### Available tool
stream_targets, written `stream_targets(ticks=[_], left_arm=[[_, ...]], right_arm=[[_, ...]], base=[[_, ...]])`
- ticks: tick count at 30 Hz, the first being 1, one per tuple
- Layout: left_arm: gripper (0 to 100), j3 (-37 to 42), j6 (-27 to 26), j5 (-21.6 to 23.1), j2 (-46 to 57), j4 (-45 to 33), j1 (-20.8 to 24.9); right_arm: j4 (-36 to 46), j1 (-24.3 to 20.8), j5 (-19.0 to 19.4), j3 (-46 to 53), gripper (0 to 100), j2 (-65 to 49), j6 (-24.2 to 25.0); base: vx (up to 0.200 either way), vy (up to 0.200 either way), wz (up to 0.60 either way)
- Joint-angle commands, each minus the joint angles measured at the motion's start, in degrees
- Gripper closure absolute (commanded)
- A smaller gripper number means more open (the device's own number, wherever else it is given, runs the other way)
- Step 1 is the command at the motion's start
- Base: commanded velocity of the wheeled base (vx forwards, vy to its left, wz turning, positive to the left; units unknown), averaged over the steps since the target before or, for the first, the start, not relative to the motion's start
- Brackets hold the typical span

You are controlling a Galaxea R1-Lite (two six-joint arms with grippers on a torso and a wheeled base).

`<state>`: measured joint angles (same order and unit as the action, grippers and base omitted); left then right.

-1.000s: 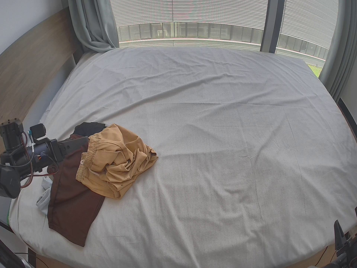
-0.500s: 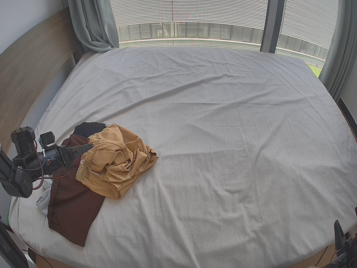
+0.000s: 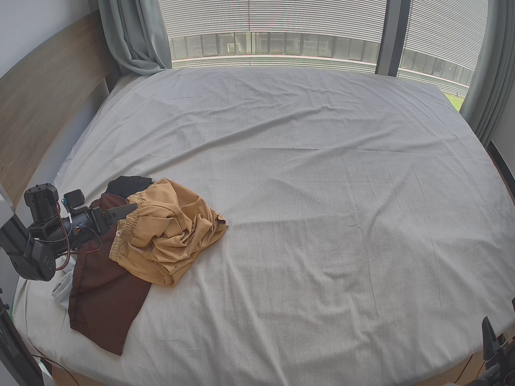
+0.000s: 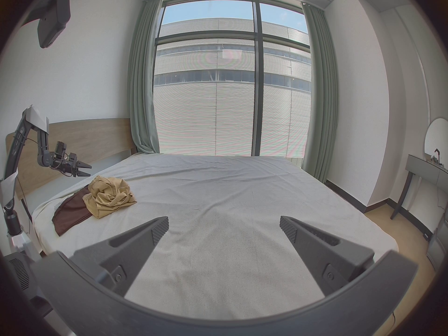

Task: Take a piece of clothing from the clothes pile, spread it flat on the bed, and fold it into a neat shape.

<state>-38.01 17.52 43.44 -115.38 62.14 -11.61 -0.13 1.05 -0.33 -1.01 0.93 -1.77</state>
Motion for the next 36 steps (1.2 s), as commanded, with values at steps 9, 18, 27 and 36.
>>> stream_targets(ticks=[9,18,27,36], left_arm=[[0,-3.39,-0.29,-0.19,-4.85,0.18,-0.52],[0,-4.62,-0.38,-0.19,-7.05,1.23,0.88],[0,-5.41,-0.12,-0.28,-8.54,2.99,2.9],[0,-5.67,-0.12,-0.37,-8.98,3.87,4.57]], right_arm=[[-0.04,0.01,-0.02,1.01,0,-0.75,0.01],[-0.04,0.01,-0.02,1.01,0,-0.75,0.01],[-0.04,0.01,-0.02,0.92,0,-0.75,0.1],[-0.04,0.01,-0.02,0.92,0,-0.75,0.1]], base=[[0.0,0.0,0.0],[0.0,0.0,0.0],[0.0,0.0,0.0],[0.0,0.0,0.0]])
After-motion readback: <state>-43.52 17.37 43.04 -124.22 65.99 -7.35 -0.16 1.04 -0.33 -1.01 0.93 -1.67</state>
